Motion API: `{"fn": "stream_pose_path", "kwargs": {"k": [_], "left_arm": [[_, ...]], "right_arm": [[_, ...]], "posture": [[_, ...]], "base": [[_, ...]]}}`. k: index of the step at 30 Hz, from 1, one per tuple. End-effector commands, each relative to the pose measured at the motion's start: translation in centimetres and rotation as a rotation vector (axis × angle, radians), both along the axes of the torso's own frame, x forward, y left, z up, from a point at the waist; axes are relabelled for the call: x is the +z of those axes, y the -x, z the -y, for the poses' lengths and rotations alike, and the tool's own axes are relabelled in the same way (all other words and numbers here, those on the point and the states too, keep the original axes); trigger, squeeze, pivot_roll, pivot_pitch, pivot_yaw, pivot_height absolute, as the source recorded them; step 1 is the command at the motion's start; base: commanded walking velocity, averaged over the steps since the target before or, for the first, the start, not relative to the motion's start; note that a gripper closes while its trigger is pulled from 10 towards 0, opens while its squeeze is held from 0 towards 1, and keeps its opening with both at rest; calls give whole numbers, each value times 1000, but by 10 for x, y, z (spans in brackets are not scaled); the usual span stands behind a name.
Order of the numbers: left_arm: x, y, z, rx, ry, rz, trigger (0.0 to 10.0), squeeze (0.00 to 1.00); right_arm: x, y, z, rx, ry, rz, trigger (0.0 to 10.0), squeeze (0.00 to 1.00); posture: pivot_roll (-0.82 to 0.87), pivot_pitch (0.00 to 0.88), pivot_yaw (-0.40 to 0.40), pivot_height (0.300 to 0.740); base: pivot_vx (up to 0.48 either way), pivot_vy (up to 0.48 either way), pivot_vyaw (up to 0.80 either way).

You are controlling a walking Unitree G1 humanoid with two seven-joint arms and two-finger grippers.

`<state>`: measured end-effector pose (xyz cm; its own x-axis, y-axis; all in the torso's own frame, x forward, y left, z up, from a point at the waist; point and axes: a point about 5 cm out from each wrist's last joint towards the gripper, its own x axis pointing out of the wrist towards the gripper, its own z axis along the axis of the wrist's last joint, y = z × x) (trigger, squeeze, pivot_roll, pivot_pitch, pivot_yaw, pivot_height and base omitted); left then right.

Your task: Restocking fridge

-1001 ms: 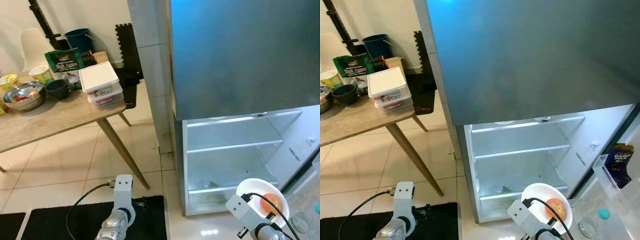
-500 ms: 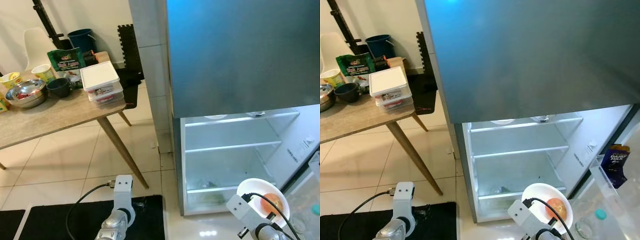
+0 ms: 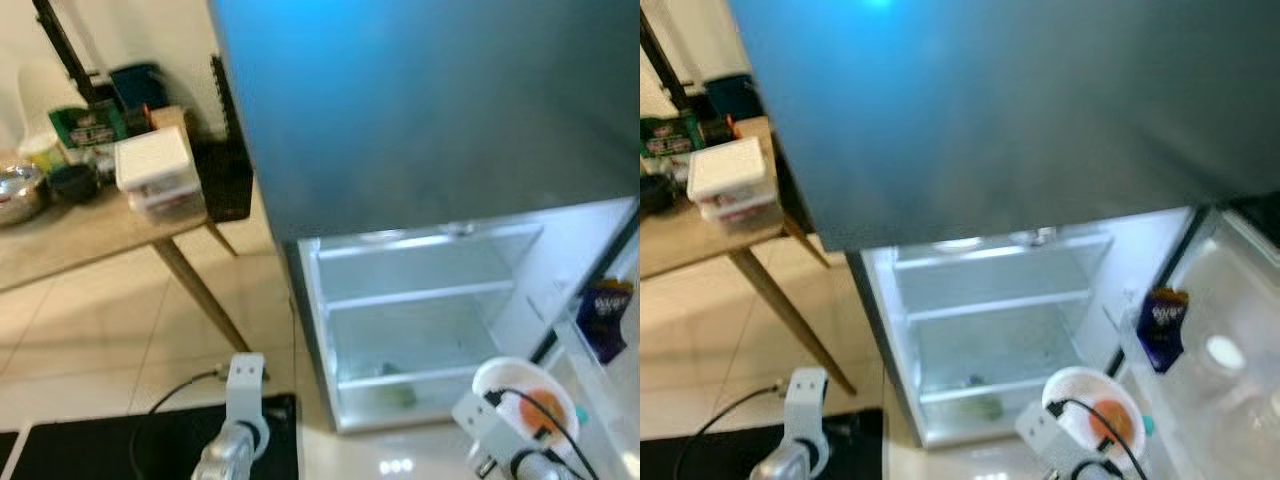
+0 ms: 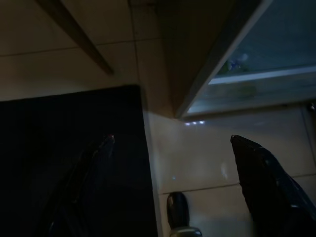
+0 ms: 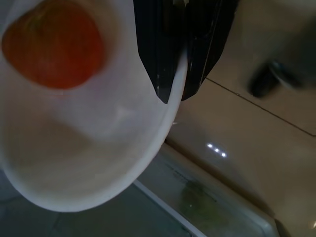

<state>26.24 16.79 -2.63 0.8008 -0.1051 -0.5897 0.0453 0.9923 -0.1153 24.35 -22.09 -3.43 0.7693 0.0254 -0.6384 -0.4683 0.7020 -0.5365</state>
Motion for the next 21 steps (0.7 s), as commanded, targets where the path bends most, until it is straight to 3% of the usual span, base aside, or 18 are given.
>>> {"fn": "stream_pose_path", "kwargs": {"k": [1, 21], "left_arm": [[-7, 8, -1, 13, -2, -28, 10000, 0], [-7, 9, 1, 17, 4, -21, 10000, 0]], "right_arm": [[0, 1, 1, -7, -6, 8, 10000, 0], [2, -2, 0, -6, -15, 11, 10000, 0]], "posture": [[-94, 96, 98, 740], [-94, 106, 90, 740]], "base": [[0, 0, 0], [0, 0, 0]]}}
